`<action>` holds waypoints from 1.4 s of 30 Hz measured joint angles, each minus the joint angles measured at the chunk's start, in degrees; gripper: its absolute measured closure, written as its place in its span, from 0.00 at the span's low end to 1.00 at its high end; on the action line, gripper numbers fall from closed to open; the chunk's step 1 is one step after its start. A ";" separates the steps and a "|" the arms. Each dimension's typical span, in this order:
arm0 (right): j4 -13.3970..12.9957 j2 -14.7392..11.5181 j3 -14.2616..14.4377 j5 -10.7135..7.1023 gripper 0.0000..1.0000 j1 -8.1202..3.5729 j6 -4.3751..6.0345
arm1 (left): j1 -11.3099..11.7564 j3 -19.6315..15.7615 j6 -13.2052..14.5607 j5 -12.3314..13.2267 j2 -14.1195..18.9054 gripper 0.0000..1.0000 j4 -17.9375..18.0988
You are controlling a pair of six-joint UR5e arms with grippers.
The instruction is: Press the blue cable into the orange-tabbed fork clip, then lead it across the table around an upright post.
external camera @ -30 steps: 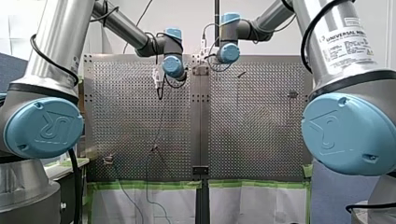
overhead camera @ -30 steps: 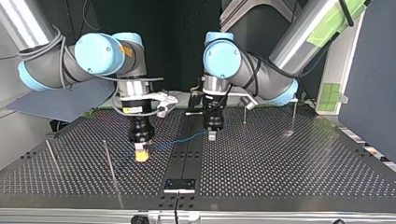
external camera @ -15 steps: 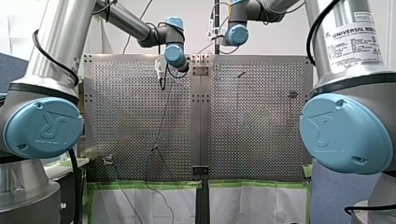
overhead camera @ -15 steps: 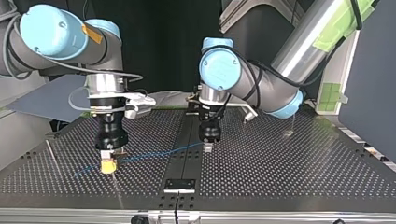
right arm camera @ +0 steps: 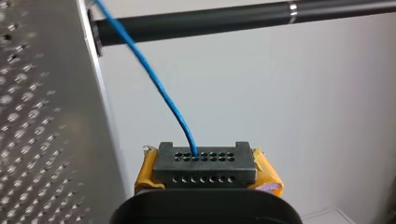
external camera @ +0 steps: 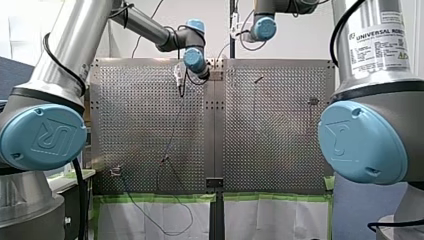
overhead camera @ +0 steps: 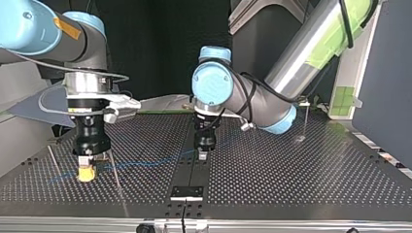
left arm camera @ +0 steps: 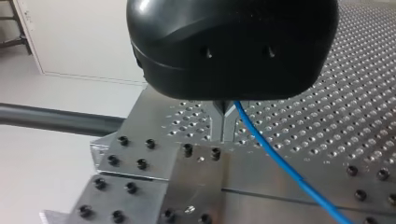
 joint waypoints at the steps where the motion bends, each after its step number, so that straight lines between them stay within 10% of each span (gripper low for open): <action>1: 0.03 0.01 0.25 -0.19 1.00 -0.20 0.04 | -0.11 0.54 -0.27 0.00 -0.55 1.00 -0.40; 42: 0.25 1.89 2.60 -5.96 1.00 -9.99 2.47 | -4.14 21.11 -4.30 2.05 -13.08 1.00 -6.11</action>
